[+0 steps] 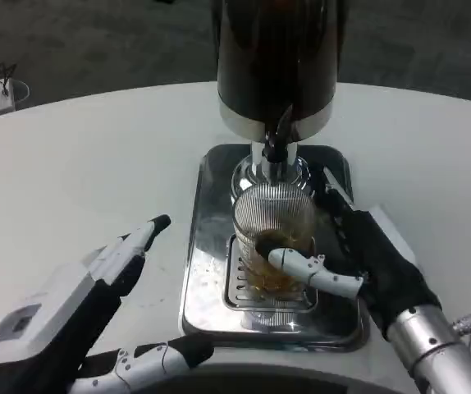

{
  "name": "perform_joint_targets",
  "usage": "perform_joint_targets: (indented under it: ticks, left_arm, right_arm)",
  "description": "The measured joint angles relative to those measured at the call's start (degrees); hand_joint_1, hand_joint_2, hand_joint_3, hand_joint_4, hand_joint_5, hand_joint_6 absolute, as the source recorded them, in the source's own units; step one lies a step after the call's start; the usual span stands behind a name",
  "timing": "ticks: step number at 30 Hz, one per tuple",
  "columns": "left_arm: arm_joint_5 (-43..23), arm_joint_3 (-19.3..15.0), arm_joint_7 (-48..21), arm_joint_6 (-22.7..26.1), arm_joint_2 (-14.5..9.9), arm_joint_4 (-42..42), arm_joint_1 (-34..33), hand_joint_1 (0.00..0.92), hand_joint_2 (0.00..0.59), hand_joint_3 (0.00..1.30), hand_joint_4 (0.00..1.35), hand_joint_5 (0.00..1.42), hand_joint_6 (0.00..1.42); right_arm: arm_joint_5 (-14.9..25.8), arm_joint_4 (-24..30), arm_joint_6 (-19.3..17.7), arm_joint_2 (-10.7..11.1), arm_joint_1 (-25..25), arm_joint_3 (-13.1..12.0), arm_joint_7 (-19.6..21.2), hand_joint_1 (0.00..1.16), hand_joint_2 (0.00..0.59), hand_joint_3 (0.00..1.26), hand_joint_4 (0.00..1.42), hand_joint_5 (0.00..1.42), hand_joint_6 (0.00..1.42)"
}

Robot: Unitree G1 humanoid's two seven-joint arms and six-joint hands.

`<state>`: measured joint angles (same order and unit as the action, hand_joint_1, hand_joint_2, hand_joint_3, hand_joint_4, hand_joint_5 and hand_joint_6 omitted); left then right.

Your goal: Grasp the cup under the faucet to collect the drink, then remove the cup.

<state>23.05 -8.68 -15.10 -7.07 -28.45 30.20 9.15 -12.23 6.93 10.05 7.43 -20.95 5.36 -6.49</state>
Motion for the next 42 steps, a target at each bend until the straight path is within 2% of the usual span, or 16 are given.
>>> perform_joint_targets:
  ticks: [12, 19, 25, 42]
  left_arm:
    - [-0.2, -1.4, -2.1, 1.5, -0.8, 0.6, 1.0, 0.0, 0.068, 0.0, 0.0, 0.0, 0.02]
    - [-0.2, -1.5, -3.5, 2.6, -1.5, 0.7, 0.9, 0.0, 0.069, 0.0, 0.0, 0.0, 0.02]
    - [-0.3, -1.5, -4.4, 3.4, -2.0, 1.5, 0.9, 0.0, 0.069, 0.0, 0.0, 0.0, 0.03]
    - [-0.3, -1.3, -6.4, 5.2, -2.8, 1.6, 0.0, 0.0, 0.069, 0.0, 0.0, 0.0, 0.04]
  right_arm:
    - [0.1, -3.9, -4.4, -0.3, -1.6, 2.0, 0.3, 0.74, 0.226, 0.0, 0.0, 0.0, 0.0]
    - [-1.5, -4.9, -5.3, -1.1, -1.6, 2.7, 3.2, 0.77, 0.224, 0.0, 0.0, 0.0, 0.0]
    - [-2.7, -6.6, -5.9, -2.7, -1.5, 3.1, 6.5, 0.78, 0.224, 0.0, 0.0, 0.0, 0.0]
    - [-2.6, -11.1, -7.4, -3.9, -1.6, 4.0, 9.0, 0.79, 0.217, 0.0, 0.0, 0.0, 0.0]
